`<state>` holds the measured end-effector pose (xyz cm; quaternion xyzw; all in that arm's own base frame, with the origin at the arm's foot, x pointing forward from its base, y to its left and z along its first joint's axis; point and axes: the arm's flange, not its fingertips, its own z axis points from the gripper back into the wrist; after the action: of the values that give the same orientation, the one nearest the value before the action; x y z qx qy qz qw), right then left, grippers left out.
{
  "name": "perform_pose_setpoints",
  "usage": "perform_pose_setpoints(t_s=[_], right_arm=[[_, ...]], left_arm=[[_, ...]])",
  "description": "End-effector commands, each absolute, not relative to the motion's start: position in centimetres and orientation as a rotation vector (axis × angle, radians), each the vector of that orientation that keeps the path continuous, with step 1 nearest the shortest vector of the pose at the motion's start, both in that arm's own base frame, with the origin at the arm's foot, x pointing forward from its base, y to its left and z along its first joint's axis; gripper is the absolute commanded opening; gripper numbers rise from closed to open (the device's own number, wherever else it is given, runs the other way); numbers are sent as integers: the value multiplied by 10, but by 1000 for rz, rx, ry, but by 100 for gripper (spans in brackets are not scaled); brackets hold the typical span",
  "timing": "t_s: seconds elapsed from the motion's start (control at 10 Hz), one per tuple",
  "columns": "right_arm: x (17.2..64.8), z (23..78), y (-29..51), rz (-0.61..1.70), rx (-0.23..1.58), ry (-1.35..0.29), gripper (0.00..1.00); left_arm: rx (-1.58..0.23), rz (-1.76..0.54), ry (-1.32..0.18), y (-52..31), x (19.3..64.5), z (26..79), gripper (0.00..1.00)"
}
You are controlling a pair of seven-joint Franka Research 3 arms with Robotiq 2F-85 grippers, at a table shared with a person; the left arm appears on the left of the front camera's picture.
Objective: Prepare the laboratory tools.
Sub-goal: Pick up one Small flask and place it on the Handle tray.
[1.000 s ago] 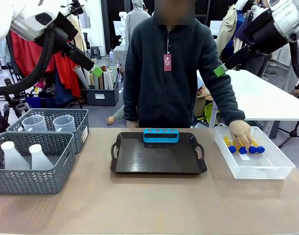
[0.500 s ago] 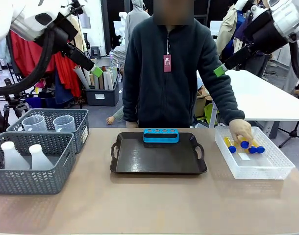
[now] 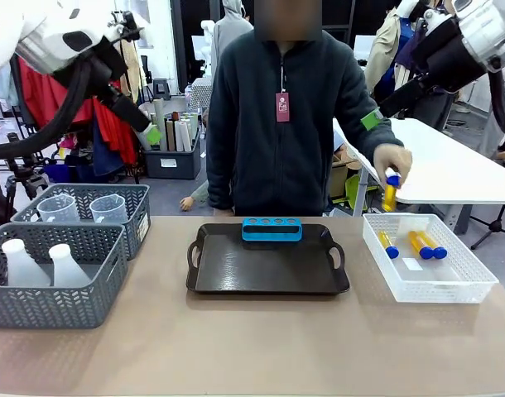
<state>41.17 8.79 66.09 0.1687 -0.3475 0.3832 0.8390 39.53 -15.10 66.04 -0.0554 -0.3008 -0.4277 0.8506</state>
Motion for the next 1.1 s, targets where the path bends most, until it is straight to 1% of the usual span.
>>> perform_pose_setpoints(t_s=[0.0, 0.2, 0.5, 0.7, 0.8, 0.9, 1.0], right_arm=[[411, 660, 87, 814, 379, -744, 100], [411, 660, 87, 814, 379, -744, 100], [411, 660, 87, 814, 379, -744, 100], [411, 660, 87, 814, 379, -744, 100], [411, 660, 87, 814, 379, -744, 100], [411, 660, 87, 814, 379, -744, 100], [411, 660, 87, 814, 379, -744, 100]], left_arm=[[5, -788, -518, -131, 389, 659, 100], [27, -675, -459, -99, 396, 634, 100], [150, -434, -434, -52, 406, 618, 100], [161, -318, -399, -23, 414, 607, 100], [142, -308, -414, -21, 419, 603, 100], [141, -381, -405, -24, 414, 612, 100], [141, -381, -405, -24, 414, 612, 100]])
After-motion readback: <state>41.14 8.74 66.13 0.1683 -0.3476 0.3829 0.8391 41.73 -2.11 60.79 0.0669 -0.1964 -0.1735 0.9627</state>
